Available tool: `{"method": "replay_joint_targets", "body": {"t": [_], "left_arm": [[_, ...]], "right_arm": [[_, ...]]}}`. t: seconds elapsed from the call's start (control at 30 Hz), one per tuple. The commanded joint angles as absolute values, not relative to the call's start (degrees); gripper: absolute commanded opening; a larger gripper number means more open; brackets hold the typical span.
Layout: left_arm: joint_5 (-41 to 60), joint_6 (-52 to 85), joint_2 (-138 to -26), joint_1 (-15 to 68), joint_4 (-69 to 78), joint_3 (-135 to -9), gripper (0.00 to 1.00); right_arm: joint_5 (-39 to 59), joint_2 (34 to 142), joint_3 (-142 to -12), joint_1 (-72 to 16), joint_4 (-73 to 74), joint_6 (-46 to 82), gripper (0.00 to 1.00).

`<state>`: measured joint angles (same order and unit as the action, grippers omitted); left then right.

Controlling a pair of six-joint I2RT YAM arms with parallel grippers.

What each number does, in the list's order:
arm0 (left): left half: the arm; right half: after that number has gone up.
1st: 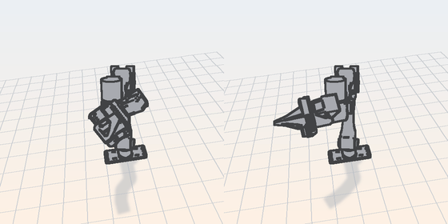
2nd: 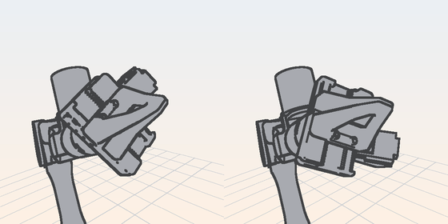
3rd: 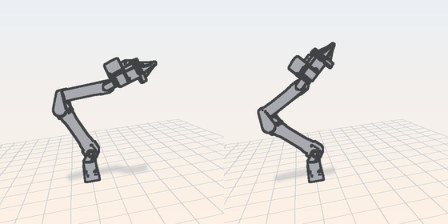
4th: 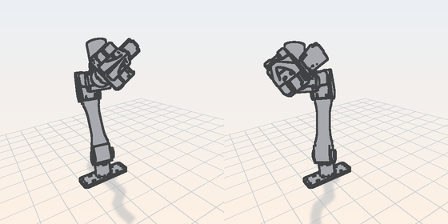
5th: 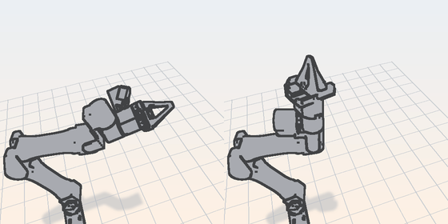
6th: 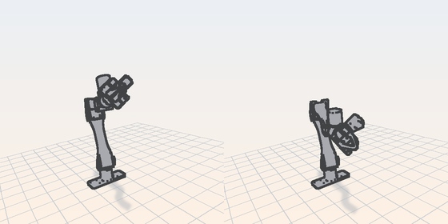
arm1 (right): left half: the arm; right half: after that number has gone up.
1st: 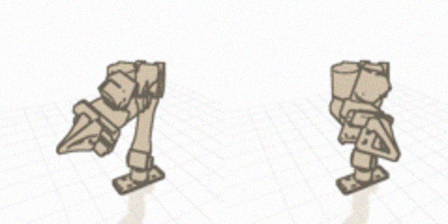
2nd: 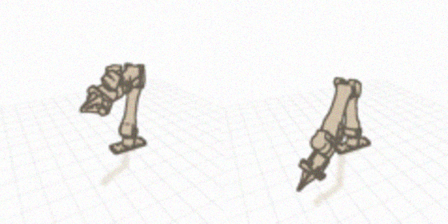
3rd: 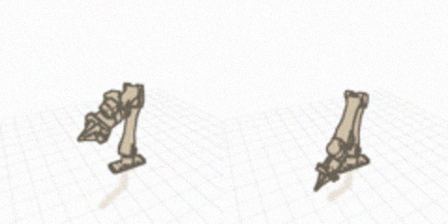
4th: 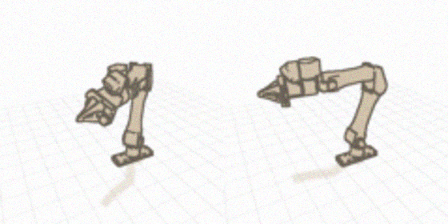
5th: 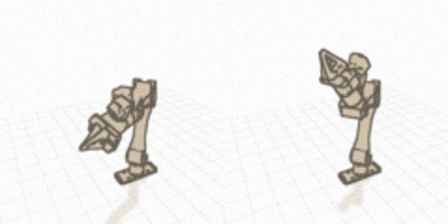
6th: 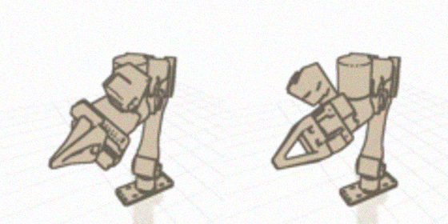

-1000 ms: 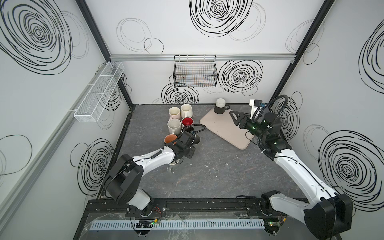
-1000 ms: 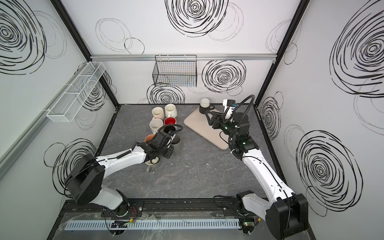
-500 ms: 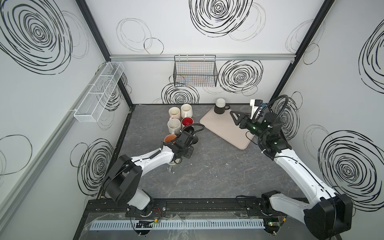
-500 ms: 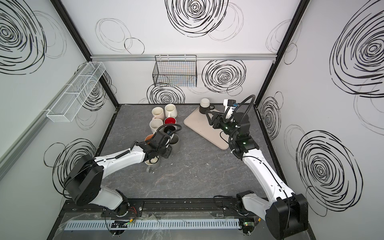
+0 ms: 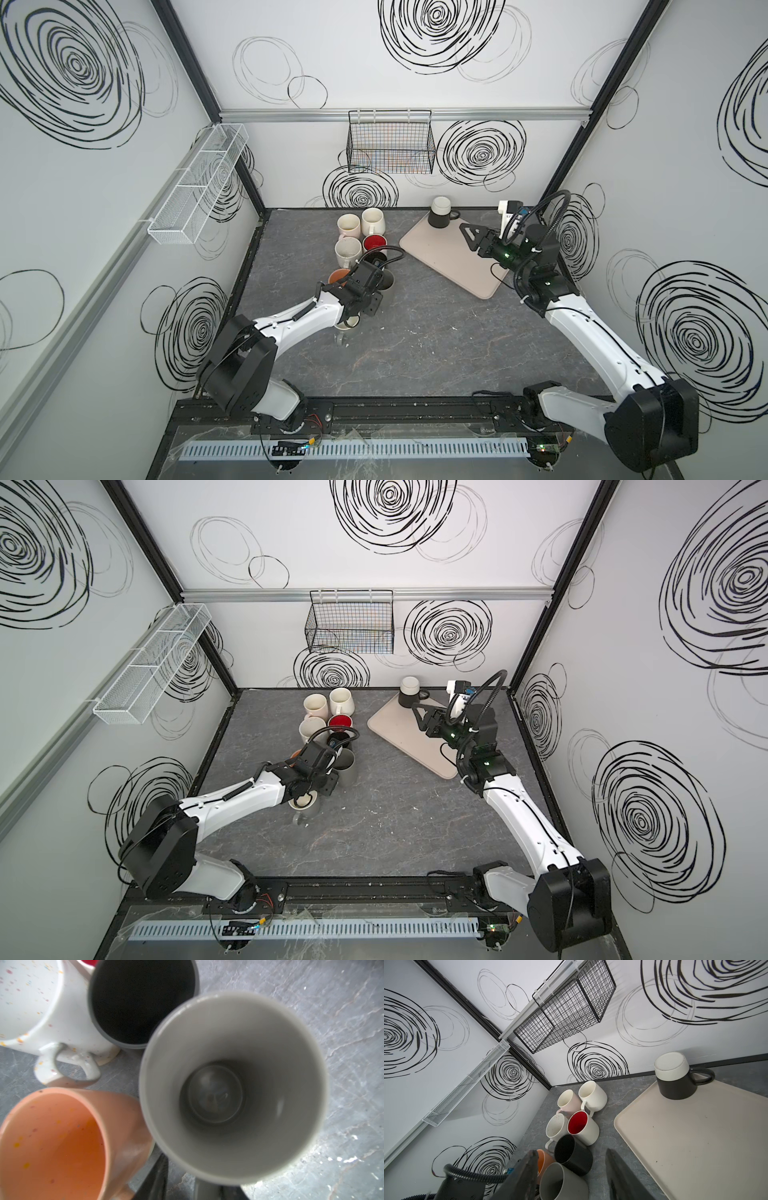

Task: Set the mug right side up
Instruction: 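Lower the light grey mug into the row with the left gripper while the right withdraws, then move the right gripper to the black-and-white mug on the tray and grasp its rim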

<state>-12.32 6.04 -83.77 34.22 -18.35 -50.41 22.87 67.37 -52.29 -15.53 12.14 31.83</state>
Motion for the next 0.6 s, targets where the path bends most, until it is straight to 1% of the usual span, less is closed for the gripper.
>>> {"method": "replay_joint_targets", "body": {"t": [0.0, 0.13, 0.23, 0.4, 0.57], "left_arm": [[-14.0, 5.5, -81.1, 33.8, -19.6, -52.6, 0.43], [-14.0, 5.5, -78.7, 33.9, -21.0, -54.1, 0.46], [-14.8, 5.0, -77.2, 34.0, -23.7, -56.6, 0.48], [-15.2, 3.9, -74.4, 34.0, -26.5, -60.0, 0.49], [-13.7, 3.7, -73.4, 33.8, -25.1, -62.3, 0.50]], "right_arm": [[23.0, 70.3, -54.7, -14.8, 8.1, 31.9, 0.58], [21.2, 75.1, -58.7, -13.8, 3.7, 30.8, 0.60], [19.9, 78.6, -60.5, -12.3, 3.7, 31.1, 0.63], [18.7, 85.7, -65.1, -9.9, 5.5, 31.0, 0.65], [17.5, 95.0, -74.3, -8.8, 5.1, 28.0, 0.66]]}}
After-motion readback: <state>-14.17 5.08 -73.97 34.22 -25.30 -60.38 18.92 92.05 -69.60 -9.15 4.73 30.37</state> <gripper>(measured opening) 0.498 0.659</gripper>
